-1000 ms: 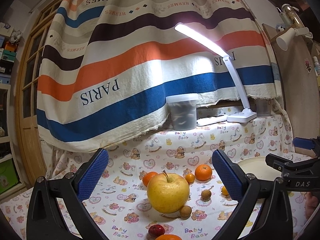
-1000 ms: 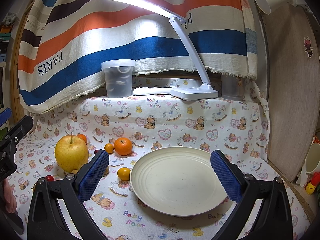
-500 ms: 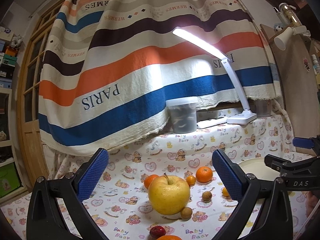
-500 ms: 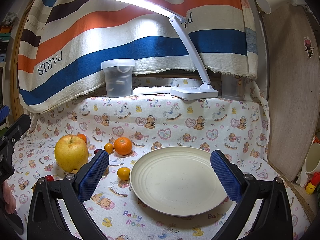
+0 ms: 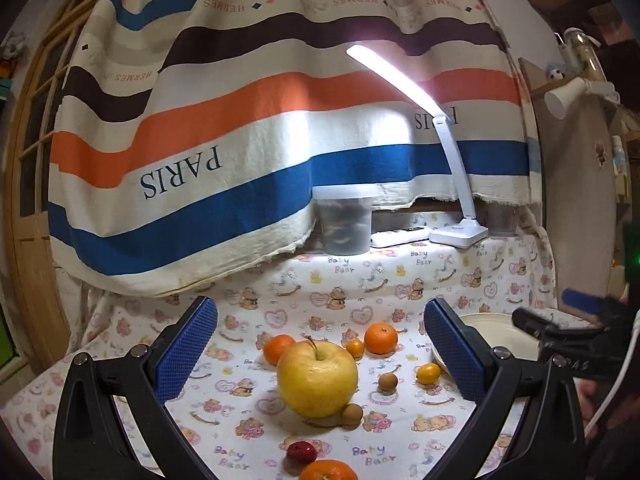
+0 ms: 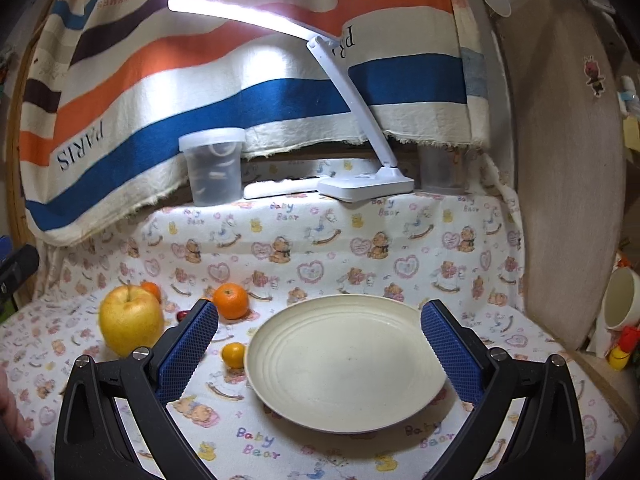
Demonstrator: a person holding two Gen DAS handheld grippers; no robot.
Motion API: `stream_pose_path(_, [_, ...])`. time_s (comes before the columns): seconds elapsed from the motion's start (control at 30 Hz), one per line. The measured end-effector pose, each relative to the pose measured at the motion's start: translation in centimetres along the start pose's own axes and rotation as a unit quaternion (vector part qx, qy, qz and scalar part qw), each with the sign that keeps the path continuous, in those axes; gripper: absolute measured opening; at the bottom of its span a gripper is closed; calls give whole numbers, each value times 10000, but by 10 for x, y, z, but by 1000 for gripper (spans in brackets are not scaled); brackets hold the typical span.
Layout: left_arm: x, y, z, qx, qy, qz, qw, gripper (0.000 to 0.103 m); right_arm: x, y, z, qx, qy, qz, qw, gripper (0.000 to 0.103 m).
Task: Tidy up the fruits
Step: 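Lower the left tool onto the large orange and close it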
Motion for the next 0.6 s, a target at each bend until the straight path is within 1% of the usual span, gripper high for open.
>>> stream_pose_path(0.03, [-2,4,2,13,57,-35,10000,103,0,-3,-1,-75,-29,105,9999,102])
stream_pose_path(0.1, [-4,8,7,30,172,98,9998,103,1,-9,-1,-196,-40,348,9992,102])
stream_pose_path(0.17, [-2,7,10,55,191,470,9987,103,0,-13,-1,-256,-17,496,9984,102])
stream_pose_path(0.23, [7,7,12,75,149,695,9974,103,-2,-11,-1,-221,0,446,9988,102])
stream_pose_path(0.27, [14,5,14,63,185,931,9955,103,-3,-9,0,-211,30,402,9990,102])
stream_pose_path(0.3, [20,2,17,56,216,1179,9928,103,-3,-7,1,-227,71,365,9991,102])
stream_pose_path(0.37, [34,-5,24,260,503,1647,9847,103,-5,-3,2,-276,99,339,9990,102])
stream_pose_path(0.4, [40,-8,27,326,648,1806,9809,103,-5,-1,3,-320,107,334,9989,102])
stream_pose_path(0.43, [47,-9,31,390,838,1975,9759,100,-5,0,4,-352,123,332,9988,102])
stream_pose_path(0.47, [54,-11,33,470,1013,2120,9709,95,-5,1,6,-380,171,322,9986,102])
stream_pose_path(0.57, [71,-16,34,634,1309,2542,9562,84,-4,4,12,-373,356,261,9983,102])
stream_pose_path(0.6, [74,-16,33,667,1370,2668,9516,82,-3,5,15,-363,422,230,9982,102])
Point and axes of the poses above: each gripper's, at about its wrist camera, not at the fingertips, and y roughly against the way its jaws point, z to its left, x to its underside, the point moved 2 cm from there along -y, roughly the way its jaws point, and after that the axes turned 11 degrees about x, right-handed, at the moved point
